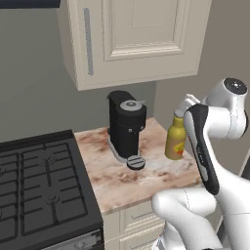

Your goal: Place the drinks on the dining counter in a tight cluster.

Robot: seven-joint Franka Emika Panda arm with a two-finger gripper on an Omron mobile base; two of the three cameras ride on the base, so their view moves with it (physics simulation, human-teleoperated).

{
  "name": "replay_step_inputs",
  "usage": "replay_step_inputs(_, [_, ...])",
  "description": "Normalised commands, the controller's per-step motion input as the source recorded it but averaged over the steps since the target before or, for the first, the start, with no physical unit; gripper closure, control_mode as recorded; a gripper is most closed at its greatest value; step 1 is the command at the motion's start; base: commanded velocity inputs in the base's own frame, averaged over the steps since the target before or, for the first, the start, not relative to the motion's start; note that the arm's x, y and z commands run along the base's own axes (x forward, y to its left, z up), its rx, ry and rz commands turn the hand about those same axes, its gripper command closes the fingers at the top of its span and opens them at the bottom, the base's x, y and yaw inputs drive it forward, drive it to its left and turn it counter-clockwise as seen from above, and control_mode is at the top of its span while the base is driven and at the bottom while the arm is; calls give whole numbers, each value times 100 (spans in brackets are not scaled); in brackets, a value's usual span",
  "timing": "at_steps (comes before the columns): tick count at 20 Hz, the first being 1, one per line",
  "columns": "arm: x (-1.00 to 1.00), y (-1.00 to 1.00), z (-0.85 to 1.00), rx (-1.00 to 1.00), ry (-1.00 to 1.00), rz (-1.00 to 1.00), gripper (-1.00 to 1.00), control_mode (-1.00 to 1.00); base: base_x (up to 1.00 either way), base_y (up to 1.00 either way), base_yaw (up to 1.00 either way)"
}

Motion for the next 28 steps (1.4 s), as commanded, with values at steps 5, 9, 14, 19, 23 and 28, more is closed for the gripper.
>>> replay_step_inputs(5, [4, -15, 7, 19, 3, -9, -100, -100, 0, 0, 0])
replay_step_inputs(9, [8, -3, 4, 17, 0, -13, -100, -100, 0, 0, 0])
replay_step_inputs(14, [13, -1, -1, 8, 0, -15, -100, -100, 0, 0, 0])
replay_step_inputs(19, [19, -6, 0, 0, 0, -14, -100, -100, 0, 0, 0])
replay_step_inputs(23, [13, -8, 0, 0, 0, -3, -100, -100, 0, 0, 0])
replay_step_inputs(28, [18, -7, -3, 3, 0, 0, -100, -100, 0, 0, 0])
